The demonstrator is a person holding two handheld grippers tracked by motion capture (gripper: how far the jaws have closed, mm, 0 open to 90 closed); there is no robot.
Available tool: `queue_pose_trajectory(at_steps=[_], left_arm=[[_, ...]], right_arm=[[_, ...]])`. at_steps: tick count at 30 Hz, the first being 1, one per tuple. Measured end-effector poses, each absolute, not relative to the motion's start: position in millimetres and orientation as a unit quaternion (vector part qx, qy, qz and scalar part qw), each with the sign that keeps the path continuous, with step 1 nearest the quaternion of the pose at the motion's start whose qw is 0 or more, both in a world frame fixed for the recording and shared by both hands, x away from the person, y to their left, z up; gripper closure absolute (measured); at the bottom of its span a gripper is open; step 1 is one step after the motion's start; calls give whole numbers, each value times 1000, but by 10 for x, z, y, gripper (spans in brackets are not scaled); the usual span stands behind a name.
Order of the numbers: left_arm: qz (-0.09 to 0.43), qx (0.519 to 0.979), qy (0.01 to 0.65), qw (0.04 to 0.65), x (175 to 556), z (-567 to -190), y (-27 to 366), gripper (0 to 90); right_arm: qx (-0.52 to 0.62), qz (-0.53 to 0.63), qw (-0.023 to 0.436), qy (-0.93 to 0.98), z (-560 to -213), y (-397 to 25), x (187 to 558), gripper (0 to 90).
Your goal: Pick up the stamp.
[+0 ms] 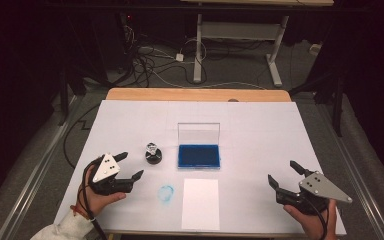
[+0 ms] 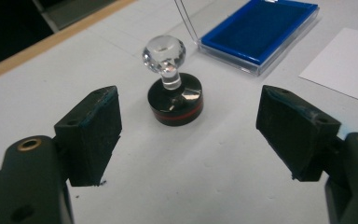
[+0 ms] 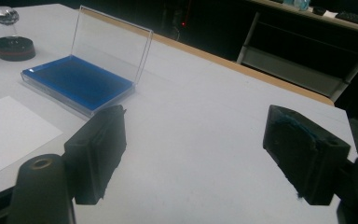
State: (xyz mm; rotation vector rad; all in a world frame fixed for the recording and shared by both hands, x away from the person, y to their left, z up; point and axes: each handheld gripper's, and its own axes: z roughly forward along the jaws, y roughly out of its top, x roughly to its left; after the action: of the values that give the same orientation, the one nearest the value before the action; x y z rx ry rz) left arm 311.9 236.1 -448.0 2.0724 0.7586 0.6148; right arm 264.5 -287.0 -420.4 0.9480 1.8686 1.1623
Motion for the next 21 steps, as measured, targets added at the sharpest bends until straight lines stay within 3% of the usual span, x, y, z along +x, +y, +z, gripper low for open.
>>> queue_pose_trajectory(at_steps=[21], left_arm=[[228, 836, 307, 393, 3164, -4319, 2401, 250]], right_arm=[[354, 432, 371, 742, -4239, -2775, 2668, 202]])
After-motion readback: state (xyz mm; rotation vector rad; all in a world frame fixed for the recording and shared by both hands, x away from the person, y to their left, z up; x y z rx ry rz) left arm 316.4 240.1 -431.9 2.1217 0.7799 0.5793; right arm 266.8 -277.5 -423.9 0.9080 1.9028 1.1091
